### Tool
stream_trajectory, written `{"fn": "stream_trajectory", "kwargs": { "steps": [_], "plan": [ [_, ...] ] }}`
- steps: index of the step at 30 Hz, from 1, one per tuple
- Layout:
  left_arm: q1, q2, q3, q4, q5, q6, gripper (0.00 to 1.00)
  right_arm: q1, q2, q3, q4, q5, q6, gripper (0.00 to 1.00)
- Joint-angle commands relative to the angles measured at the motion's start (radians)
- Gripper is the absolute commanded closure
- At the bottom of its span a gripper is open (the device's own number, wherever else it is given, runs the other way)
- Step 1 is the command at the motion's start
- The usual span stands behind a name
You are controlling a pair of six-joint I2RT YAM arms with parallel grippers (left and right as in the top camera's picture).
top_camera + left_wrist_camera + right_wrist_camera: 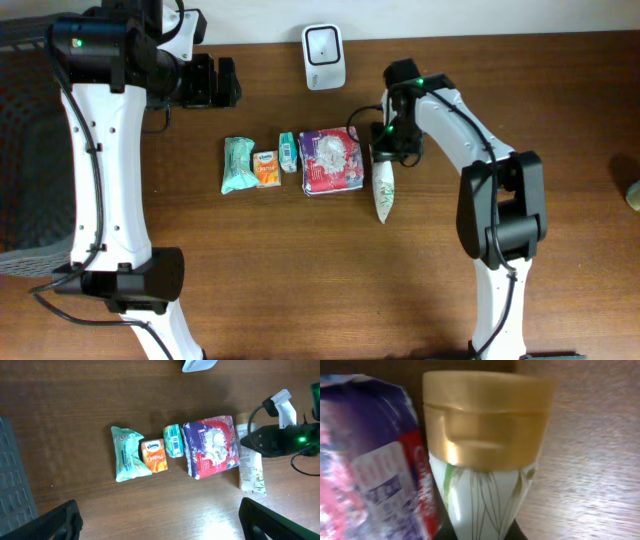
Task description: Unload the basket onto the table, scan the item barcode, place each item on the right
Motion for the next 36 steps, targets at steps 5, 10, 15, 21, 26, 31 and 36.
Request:
{"fn": "stream_trajectory", "kwargs": {
  "steps": [5,10,15,21,26,31,36],
  "plan": [
    [0.006,0.006,-0.001,0.001,0.0,-0.003,0.01,-0.18,-0.013,-0.001,-0.043,-0.855,-0.228,0.96],
    [0.006,0.006,-0.001,0.001,0.0,-0.003,0.01,-0.26,-0.013,-0.001,-0.07,-1.291,-0.467,0.96],
    [0.006,0.006,-0.001,0.001,0.0,-0.003,0.01,-0.247,-0.033,0.014,-0.058,-1.291,-0.478,0.96],
    [0.006,0.006,-0.001,0.001,0.0,-0.003,0.01,-0.239,-0.145,0.078,-0.055,-1.291,-0.599,0.96],
    [0.006,0.006,-0.001,0.0,0.0,-0.003,0.01,-0.239,-0.261,0.093,0.03,-1.291,-0.598,0.96],
    [0.006,0.006,-0.001,0.001,0.0,-0.003,0.01,-0.239,-0.294,0.094,0.031,-1.291,-0.568,0.96],
    [0.006,0.006,-0.001,0.001,0.0,-0.003,0.01,-0.238,-0.294,0.094,0.03,-1.29,-0.533,0.96]
  ]
}}
